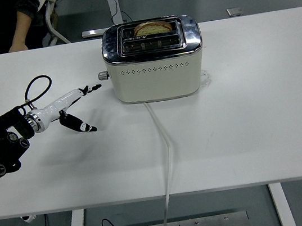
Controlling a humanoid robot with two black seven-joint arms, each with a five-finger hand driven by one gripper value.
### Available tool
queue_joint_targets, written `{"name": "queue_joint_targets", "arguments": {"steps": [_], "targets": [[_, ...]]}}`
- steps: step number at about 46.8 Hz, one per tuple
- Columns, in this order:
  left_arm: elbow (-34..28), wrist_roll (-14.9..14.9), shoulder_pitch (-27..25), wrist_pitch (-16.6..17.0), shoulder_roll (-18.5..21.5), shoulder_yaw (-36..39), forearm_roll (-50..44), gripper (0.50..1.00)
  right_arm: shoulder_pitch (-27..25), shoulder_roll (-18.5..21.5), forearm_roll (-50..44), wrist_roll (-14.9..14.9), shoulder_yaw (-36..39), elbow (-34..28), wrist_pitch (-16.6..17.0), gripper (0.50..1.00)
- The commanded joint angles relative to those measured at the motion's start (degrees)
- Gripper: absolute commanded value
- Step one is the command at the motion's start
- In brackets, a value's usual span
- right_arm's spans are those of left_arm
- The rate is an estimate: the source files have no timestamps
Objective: Press down toaster
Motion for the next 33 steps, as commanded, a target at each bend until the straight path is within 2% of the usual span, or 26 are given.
{"name": "queue_joint_targets", "arguments": {"steps": [1, 10, 27, 33], "targets": [[-0.01, 0.0, 0.18, 0.02, 0.27, -0.07, -2.93, 1.0, 0.0, 0.0, 0.0, 0.0, 0.0, 0.0, -0.05, 0.998], [-0.01, 0.0, 0.09, 0.02, 0.44, -0.16, -7.42, 1.0, 0.0, 0.0, 0.0, 0.0, 0.0, 0.0, 0.04, 0.998], [-0.19, -0.09, -1.05, -0.95, 1.14, -0.51, -23.14, 1.0, 0.0, 0.0, 0.0, 0.0, 0.0, 0.0, -0.05, 0.998], [-0.19, -0.18, -1.32, -3.32, 2.64, -0.6, -30.96, 1.0, 0.0, 0.0, 0.0, 0.0, 0.0, 0.0, -0.05, 0.998]]}}
